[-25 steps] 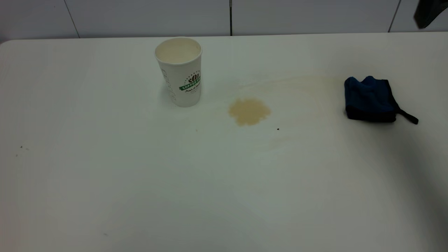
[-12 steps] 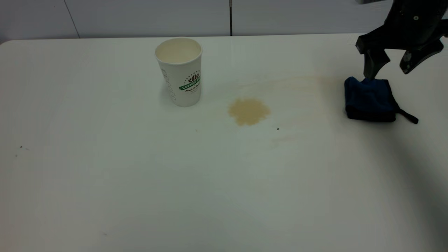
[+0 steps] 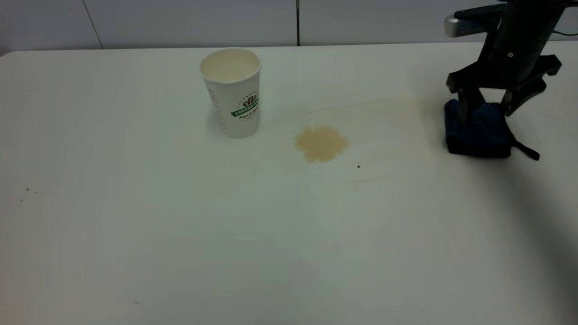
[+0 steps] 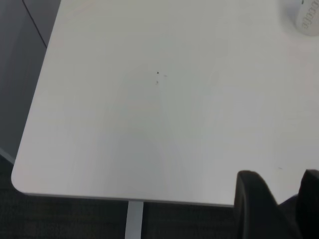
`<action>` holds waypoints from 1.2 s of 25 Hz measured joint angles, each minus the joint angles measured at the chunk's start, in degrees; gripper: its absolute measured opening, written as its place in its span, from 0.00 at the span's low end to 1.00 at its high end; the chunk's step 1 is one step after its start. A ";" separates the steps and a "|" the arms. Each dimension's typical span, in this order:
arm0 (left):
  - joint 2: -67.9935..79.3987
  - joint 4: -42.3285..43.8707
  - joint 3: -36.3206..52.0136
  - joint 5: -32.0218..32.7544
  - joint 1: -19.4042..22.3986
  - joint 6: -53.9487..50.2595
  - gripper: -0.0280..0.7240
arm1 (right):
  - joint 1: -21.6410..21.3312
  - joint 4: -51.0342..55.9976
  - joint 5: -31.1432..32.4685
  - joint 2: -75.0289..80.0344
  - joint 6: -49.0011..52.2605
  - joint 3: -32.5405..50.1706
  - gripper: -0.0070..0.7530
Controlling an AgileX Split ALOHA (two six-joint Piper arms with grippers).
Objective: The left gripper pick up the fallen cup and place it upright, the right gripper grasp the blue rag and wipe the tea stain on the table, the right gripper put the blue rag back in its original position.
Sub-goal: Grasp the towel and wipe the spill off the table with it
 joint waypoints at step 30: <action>0.00 0.00 0.00 0.05 0.00 0.00 0.36 | 0.94 20.65 1.22 4.66 -19.98 -1.33 0.09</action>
